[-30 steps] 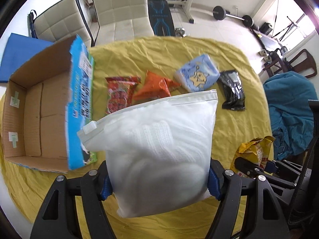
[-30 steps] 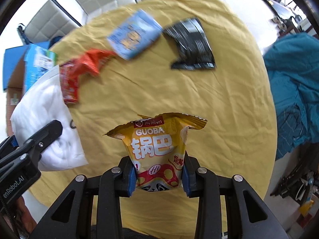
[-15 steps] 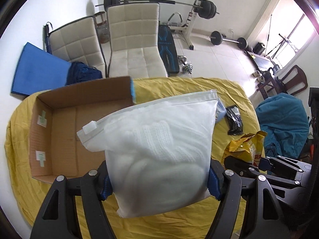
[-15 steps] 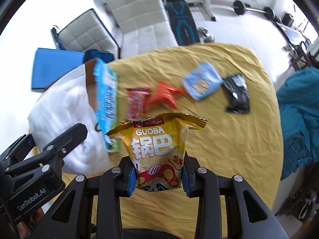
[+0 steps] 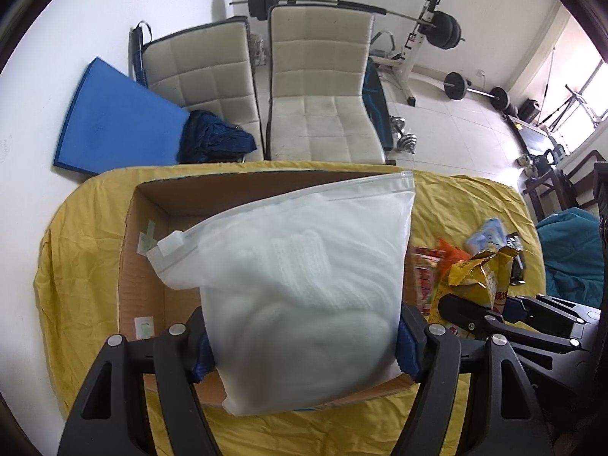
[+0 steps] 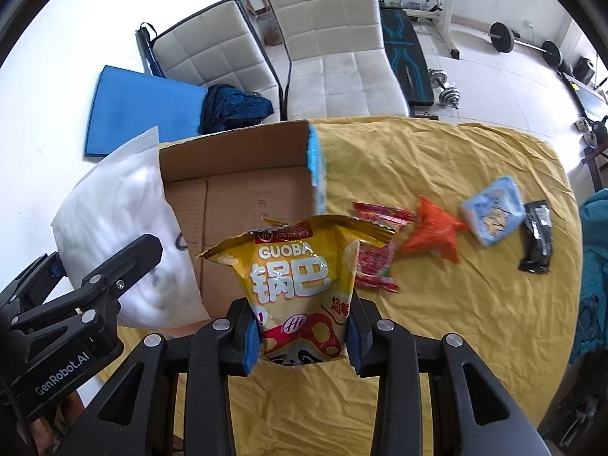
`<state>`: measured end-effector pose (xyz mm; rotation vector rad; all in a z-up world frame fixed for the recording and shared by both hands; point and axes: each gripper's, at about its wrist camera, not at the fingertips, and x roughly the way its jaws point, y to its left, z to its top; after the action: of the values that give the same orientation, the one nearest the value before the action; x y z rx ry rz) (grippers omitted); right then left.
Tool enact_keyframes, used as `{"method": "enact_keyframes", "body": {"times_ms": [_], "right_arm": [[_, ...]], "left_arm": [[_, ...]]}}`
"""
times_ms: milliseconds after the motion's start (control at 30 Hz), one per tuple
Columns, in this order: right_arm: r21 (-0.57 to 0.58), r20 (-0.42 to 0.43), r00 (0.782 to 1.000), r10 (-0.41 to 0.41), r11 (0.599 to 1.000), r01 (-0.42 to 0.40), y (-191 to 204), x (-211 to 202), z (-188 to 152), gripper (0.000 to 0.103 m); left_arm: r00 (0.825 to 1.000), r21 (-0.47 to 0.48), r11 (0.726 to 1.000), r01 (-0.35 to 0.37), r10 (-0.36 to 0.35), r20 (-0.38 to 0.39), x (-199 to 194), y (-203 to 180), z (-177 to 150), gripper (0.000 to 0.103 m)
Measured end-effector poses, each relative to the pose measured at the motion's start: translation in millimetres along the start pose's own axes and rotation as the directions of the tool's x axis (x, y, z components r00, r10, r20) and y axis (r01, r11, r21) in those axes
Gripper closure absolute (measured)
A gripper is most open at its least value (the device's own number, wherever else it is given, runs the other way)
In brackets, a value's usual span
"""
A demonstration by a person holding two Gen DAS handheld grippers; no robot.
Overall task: Organize snacks
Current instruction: 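Carry both bags over the cardboard box and lower them inside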
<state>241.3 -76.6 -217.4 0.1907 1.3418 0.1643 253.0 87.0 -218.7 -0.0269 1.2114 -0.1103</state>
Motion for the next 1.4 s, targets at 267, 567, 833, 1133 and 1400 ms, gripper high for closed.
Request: {"method": "enact_keyframes", "body": {"times_ms": [267, 567, 833, 1133, 1400], "right_arm": [[-0.003, -0.064, 0.998, -0.004, 1.000, 0.004, 31.5, 69.1, 33.2, 0.065], [0.013, -0.138, 0.990, -0.041, 0.999, 0.043, 42.7, 141.4, 56.0, 0.065], [-0.011, -0.181, 0.980, -0.083, 0.997, 0.082, 48.7, 188.8, 68.0, 0.065], [-0.020, -0.193, 0.976, -0.101, 0.995, 0.099, 46.2, 213.7, 78.2, 0.065], [-0.048, -0.213, 0.969, -0.123, 0.992, 0.116, 50.7, 218.7, 85.2, 0.062]], "left_arm": [[0.987, -0.067, 0.997, 0.045, -0.055, -0.153, 75.1, 51.0, 19.4, 0.032], [0.951, -0.098, 0.990, 0.097, -0.121, -0.285, 150.8, 74.4, 32.0, 0.032], [0.914, -0.109, 0.982, 0.154, -0.184, -0.362, 189.4, 77.8, 35.6, 0.031], [0.902, -0.099, 0.982, 0.158, -0.185, -0.391, 194.0, 73.7, 37.4, 0.030], [0.901, -0.072, 0.989, 0.127, -0.145, -0.409, 182.5, 68.3, 40.9, 0.029]]}}
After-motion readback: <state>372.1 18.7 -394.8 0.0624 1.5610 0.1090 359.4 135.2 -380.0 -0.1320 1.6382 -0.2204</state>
